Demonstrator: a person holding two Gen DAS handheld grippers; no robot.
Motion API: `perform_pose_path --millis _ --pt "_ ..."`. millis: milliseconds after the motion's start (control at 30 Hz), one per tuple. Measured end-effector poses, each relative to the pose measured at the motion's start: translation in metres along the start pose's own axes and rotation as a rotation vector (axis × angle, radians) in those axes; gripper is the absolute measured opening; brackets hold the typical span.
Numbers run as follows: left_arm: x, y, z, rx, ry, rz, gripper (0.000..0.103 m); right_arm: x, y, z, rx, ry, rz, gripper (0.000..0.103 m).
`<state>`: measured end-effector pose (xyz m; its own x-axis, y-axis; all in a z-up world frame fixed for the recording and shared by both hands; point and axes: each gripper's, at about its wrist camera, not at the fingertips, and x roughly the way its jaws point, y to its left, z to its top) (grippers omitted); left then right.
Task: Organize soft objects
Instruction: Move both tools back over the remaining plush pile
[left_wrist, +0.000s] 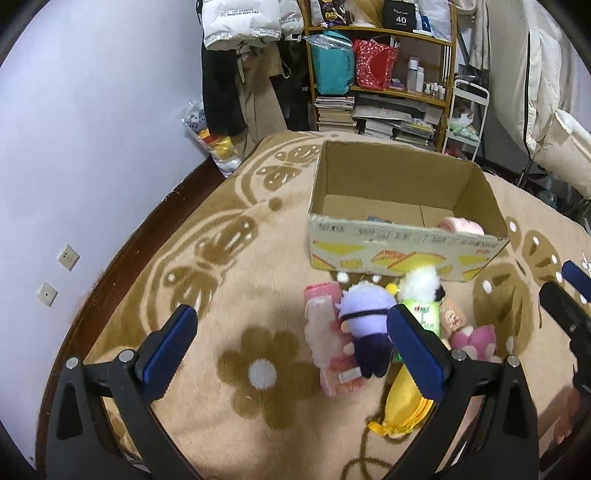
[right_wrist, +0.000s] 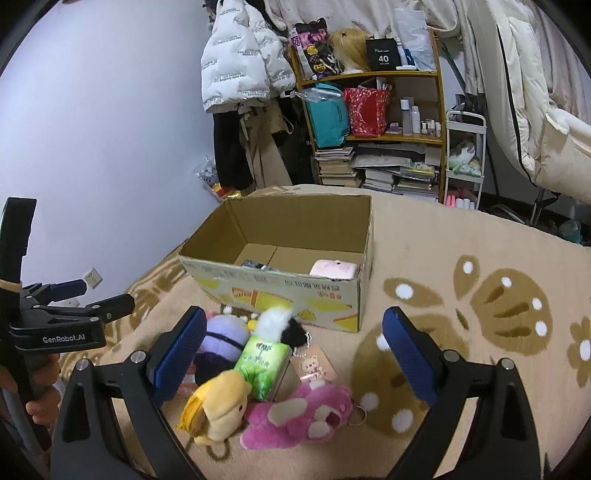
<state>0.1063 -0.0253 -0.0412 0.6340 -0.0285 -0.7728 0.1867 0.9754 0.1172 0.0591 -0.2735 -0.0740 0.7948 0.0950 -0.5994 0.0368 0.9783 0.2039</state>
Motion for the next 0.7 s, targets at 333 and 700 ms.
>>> perform_pose_path --millis 333,700 --pt "0.018 0.006 -0.019 0.001 0.049 0.032 0.102 -0.002 -0.002 -0.017 -0.007 0.037 -0.022 0.1" --pt "0.043 0.003 -0.023 0.024 0.102 0.047 0.102 0.024 -0.014 -0.035 0.027 0.127 -0.057 0.1"
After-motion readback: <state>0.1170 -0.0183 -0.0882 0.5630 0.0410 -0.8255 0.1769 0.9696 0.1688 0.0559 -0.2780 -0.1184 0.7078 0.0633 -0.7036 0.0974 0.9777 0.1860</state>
